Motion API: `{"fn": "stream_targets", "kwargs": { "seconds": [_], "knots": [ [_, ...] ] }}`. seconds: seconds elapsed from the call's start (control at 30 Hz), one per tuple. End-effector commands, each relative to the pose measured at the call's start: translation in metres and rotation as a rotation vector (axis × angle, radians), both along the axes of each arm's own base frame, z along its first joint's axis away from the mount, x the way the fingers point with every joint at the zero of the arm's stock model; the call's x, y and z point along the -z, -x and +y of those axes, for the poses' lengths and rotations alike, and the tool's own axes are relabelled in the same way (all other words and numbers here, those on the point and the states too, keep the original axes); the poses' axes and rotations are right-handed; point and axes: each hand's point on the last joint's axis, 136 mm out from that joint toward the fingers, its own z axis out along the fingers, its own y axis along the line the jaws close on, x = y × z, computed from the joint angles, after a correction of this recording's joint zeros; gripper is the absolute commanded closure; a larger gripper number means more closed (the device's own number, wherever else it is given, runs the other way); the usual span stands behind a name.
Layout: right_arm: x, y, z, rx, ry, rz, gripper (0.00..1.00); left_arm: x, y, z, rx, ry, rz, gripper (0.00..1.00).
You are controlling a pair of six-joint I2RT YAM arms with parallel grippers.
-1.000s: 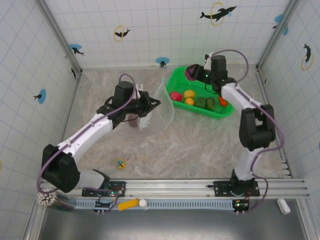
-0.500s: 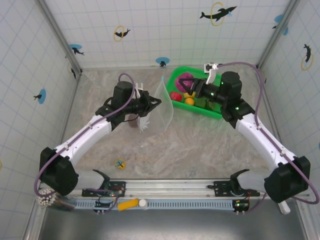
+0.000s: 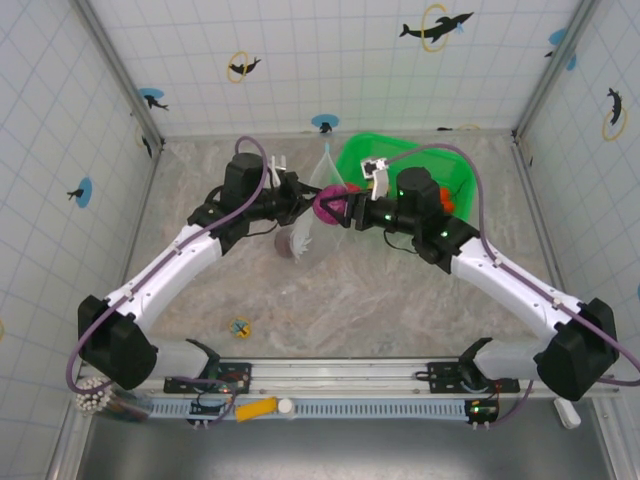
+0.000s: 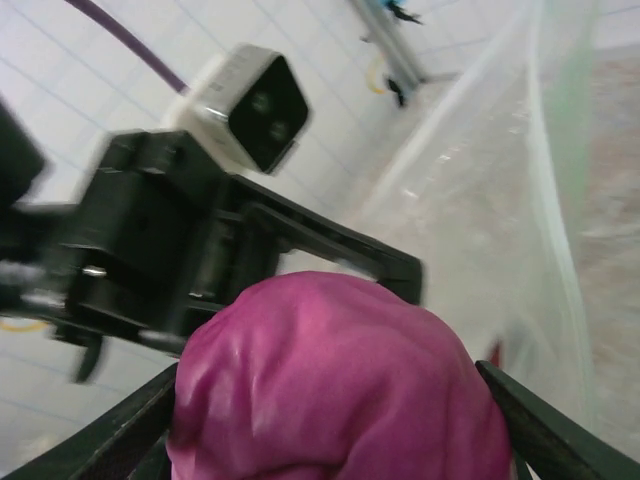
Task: Place the food in the zip-top bag and seal the zipper
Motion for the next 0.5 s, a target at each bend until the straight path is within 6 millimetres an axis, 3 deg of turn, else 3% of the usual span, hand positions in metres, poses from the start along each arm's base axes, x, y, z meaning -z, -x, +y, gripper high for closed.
{"fn": "stream_targets", "kwargs": {
  "seconds": [0.0, 0.2, 0.33, 0.47],
  "knots": [
    [0.023, -0.015, -0.017, 0.116, 0.224, -0.052, 0.32, -0.017, 0.002, -0.005, 0.029, 0.005, -0.041, 1.00],
    [0.034, -0.024, -0.036, 0.204, 0.371, -0.080, 0.30, -0.031, 0.001, -0.004, 0.038, -0.017, -0.075, 1.00],
    [0.027, -0.026, -0.036, 0.216, 0.432, -0.116, 0.21, -0.034, 0.002, -0.002, 0.036, -0.031, -0.082, 1.00],
    [0.012, -0.021, -0.027, 0.181, 0.382, -0.130, 0.11, -0.030, 0.003, -0.001, 0.034, -0.036, -0.074, 1.00]
  ]
}}
